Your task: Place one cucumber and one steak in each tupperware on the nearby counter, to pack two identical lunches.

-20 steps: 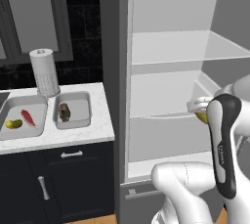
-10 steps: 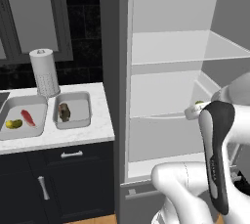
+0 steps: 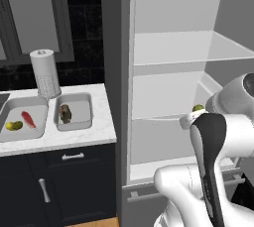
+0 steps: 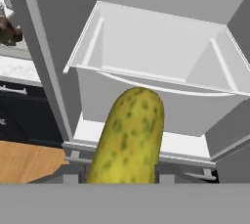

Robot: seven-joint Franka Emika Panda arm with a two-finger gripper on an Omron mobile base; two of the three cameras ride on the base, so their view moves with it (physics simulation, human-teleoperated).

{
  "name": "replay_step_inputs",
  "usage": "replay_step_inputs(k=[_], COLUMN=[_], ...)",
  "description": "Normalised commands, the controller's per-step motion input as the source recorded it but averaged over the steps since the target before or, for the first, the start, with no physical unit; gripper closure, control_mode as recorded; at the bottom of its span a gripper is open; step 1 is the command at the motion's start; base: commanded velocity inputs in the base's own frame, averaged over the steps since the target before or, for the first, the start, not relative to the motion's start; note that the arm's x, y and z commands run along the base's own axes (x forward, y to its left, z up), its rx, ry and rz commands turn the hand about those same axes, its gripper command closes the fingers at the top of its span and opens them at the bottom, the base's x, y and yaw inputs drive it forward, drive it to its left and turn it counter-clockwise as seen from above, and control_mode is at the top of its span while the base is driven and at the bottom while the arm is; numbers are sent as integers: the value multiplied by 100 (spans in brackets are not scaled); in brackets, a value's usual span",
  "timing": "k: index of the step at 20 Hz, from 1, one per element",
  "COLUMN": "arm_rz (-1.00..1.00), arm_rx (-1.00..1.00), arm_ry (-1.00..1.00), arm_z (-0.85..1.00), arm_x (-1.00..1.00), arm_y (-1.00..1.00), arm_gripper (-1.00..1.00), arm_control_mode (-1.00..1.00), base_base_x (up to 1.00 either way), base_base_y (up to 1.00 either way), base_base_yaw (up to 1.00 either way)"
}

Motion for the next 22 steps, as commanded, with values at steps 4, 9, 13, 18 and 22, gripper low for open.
replay_step_inputs(k=[4, 9, 13, 18, 22], arm_rz=[8, 3, 0, 0, 0], arm_rx=[0, 0, 0, 0, 0], arm_ry=[0, 0, 0, 0, 0], arm_z=[16, 6, 0, 0, 0], arm_x=[-25, -6, 0, 0, 0], arm_y=[0, 0, 0, 0, 0], arm_gripper=[100, 100, 100, 100, 100], arm_control_mode=[-100, -100, -100, -100, 100], base_base_x=[0, 0, 0, 0, 0], base_base_y=[0, 0, 0, 0, 0], base_base_yaw=[0, 0, 0, 0, 0])
